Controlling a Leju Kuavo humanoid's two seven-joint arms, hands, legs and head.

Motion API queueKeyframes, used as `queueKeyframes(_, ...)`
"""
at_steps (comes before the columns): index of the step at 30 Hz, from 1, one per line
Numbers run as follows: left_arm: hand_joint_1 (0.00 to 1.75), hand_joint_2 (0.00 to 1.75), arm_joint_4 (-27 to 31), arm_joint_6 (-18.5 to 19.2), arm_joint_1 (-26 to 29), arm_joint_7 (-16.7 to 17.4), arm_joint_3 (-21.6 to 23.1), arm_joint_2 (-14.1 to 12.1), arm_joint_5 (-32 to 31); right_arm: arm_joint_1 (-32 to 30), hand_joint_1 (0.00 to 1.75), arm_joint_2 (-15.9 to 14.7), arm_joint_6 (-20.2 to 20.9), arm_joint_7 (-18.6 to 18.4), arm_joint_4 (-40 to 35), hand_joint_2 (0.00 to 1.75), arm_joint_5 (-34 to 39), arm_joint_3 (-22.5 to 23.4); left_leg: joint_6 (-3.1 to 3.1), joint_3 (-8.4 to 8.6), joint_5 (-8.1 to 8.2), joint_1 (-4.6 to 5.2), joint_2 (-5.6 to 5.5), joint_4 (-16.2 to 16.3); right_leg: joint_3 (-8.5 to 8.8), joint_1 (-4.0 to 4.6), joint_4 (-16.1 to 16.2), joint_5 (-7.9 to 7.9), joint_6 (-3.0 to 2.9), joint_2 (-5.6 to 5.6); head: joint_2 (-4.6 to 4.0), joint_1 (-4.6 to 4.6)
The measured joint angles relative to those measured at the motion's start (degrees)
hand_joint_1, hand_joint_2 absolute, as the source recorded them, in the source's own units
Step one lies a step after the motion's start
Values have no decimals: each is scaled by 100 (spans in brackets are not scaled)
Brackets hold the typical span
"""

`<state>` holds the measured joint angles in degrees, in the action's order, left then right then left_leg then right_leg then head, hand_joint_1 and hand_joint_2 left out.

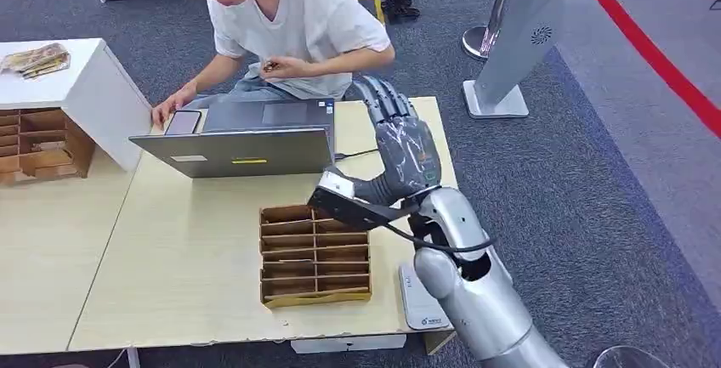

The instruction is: Pass the card to the sensor for recognition and then transmit it.

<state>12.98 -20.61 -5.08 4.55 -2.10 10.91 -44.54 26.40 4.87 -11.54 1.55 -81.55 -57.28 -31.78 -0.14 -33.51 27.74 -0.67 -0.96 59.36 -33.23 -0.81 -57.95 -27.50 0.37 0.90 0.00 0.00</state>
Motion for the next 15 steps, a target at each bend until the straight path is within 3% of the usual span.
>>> queueKeyframes(5, 0, 0, 0, -133, 42, -112, -206, 13, 131, -607, 0, -2, 26, 426, -684, 0, 1163, 135, 0, 0, 0, 0, 0, 0, 1, 0, 0, 0, 0, -2, 0, 0)
queueKeyframes(9, 0, 0, 0, -223, 88, -190, -361, 13, 208, -1101, 0, -2, 282, 785, -1090, 0, 2400, 223, 0, 0, 0, 0, 0, 0, 0, 0, 0, 0, 0, 0, 0, 0)
queueKeyframes(15, 0, 0, 0, -308, 110, -229, -511, 17, 282, -1694, 0, -17, 396, 1114, -1374, 0, 3214, 251, 0, -1, 1, 0, -1, -2, 1, 0, 1, -2, 1, -1, 0, 0)
